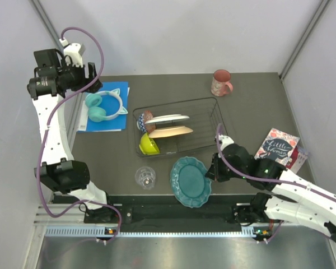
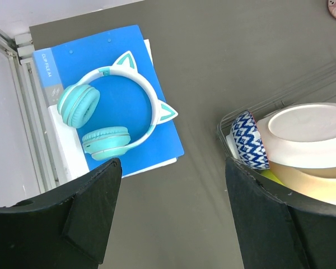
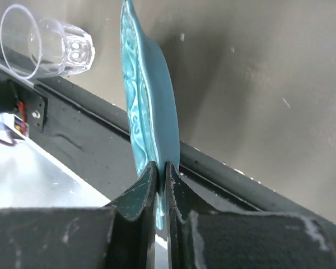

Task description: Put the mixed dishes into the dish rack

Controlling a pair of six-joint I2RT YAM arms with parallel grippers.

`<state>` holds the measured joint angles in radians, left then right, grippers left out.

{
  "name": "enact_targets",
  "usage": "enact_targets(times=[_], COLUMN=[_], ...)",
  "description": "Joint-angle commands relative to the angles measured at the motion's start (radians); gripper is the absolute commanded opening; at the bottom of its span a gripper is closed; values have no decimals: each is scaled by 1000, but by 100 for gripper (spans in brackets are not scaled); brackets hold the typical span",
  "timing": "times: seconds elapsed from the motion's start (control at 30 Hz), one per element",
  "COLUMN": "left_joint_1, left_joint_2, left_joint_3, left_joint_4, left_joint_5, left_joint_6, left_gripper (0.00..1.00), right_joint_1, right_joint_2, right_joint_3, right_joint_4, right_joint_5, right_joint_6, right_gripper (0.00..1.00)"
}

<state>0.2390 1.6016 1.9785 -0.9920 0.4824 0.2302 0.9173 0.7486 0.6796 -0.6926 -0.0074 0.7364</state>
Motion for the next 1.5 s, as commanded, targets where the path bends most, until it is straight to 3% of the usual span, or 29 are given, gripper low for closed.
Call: enact_targets(times=[0.0,0.33,0.47,0.8,1.13,1.47], left_joint_1=[5,5,5,5,6,6], left_joint_2=[-34,-54,-65,-78,-97,-97], left_joint_3=[-1,-30,-30,-70,-107,-112], left_joint_4=[55,53,47,73,87,101], left_joint_5=[22,38,56,56,48,45], left_joint_6=[-20,18,31,9,20,17], left_gripper=[79,79,79,79,79,79], right_joint_1=[112,147,181,317,508,555], right_joint_2=[55,124,146,326,543,595], right_joint_3=[136,44,200,577,656,675], right_joint_4=[48,186,127,-94,-186,-205], right_joint_5=[199,213,358,533,668,678], right_joint_6=[-42,12,-84,-353,-422,-436], right_gripper=[0,0,0,0,0,0])
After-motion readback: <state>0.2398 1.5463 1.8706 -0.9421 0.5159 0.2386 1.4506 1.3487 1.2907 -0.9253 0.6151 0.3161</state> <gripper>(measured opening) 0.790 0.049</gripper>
